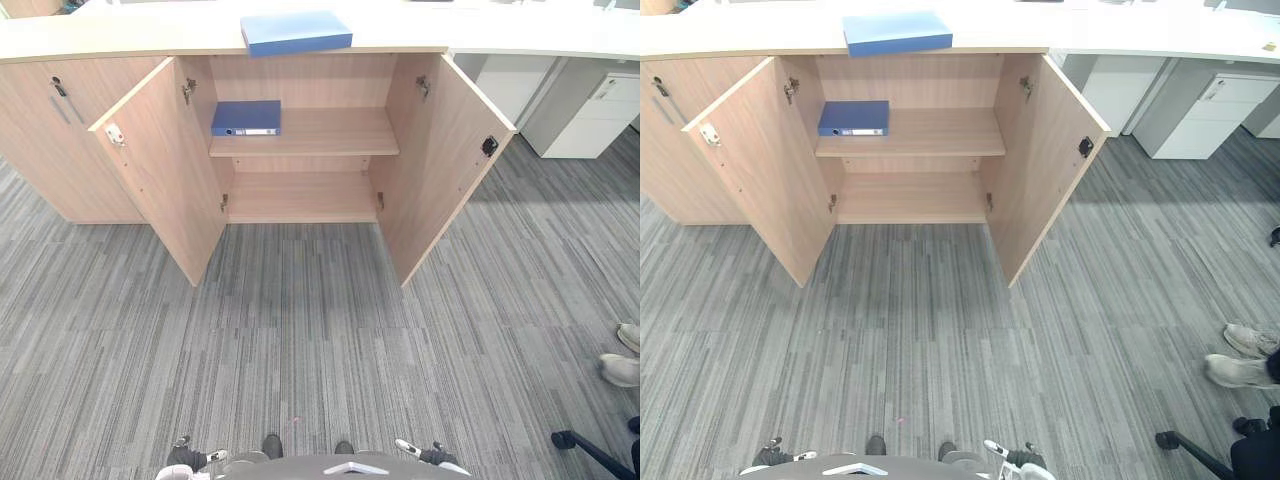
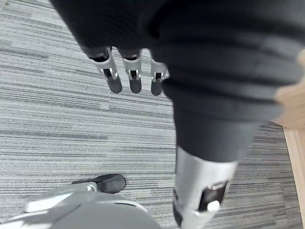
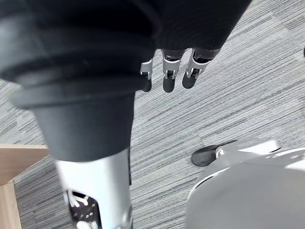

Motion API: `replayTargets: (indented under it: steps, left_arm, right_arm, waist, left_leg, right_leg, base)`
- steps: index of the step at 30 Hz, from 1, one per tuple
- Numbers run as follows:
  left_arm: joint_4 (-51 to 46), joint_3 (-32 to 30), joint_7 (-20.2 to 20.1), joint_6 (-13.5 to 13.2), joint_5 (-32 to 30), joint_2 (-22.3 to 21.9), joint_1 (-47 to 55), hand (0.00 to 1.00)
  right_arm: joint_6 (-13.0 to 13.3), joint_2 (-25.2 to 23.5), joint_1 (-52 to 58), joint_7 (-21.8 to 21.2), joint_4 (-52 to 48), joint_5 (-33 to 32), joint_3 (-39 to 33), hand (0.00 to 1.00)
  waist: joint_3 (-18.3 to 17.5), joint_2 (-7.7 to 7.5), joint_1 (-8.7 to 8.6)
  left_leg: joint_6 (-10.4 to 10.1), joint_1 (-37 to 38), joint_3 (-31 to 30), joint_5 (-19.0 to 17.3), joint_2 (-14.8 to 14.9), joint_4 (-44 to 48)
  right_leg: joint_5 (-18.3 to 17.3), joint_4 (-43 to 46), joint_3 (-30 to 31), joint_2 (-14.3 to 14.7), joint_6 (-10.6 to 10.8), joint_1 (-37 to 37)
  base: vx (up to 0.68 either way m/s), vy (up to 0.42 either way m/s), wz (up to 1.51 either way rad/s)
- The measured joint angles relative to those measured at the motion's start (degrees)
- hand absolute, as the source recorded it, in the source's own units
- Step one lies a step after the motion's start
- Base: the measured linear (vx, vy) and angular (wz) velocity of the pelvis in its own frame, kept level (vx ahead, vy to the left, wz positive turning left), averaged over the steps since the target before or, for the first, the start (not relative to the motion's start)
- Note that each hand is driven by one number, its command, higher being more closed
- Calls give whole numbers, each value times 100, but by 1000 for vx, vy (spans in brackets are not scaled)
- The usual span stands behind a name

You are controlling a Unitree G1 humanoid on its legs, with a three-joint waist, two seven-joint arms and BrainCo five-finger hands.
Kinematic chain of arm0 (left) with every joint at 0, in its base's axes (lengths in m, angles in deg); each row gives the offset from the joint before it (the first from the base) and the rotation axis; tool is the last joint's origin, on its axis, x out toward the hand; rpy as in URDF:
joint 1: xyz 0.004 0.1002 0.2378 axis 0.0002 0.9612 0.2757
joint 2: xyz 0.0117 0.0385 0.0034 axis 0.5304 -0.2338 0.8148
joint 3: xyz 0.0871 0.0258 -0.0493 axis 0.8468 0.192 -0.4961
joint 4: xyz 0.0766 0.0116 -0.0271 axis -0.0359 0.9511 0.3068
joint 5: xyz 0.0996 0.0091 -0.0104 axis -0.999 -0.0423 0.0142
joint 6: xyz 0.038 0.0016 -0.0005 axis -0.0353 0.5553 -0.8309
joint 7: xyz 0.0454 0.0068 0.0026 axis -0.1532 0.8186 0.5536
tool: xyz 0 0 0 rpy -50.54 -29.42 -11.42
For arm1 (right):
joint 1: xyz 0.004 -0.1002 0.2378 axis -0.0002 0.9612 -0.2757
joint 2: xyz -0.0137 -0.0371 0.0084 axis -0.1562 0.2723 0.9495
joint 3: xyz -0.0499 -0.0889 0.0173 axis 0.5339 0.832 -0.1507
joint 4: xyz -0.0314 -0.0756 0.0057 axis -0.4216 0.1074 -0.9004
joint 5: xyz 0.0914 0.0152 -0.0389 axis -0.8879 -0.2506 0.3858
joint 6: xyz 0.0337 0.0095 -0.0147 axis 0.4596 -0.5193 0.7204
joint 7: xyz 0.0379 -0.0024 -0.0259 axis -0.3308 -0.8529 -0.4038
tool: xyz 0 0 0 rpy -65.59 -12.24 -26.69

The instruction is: Walk over to the cabinet, pick up the folder, carry it to the office cabinet, place the folder inside the office cabinet, then close the office cabinet door

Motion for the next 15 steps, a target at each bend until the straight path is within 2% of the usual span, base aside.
replayTargets:
  steps: [15]
  left_arm:
    - [31,59,-44,-6,-52,0,-34,0]
  right_arm:
    - [-10,-103,-230,-8,-2,219,9,0]
  waist:
    - [96,-22,3]
  left_leg:
    - [-18,84,116,-13,5,-51]
  right_leg:
    - [38,-154,5,-1,44,93]
  base:
    - [-30,-15,-2]
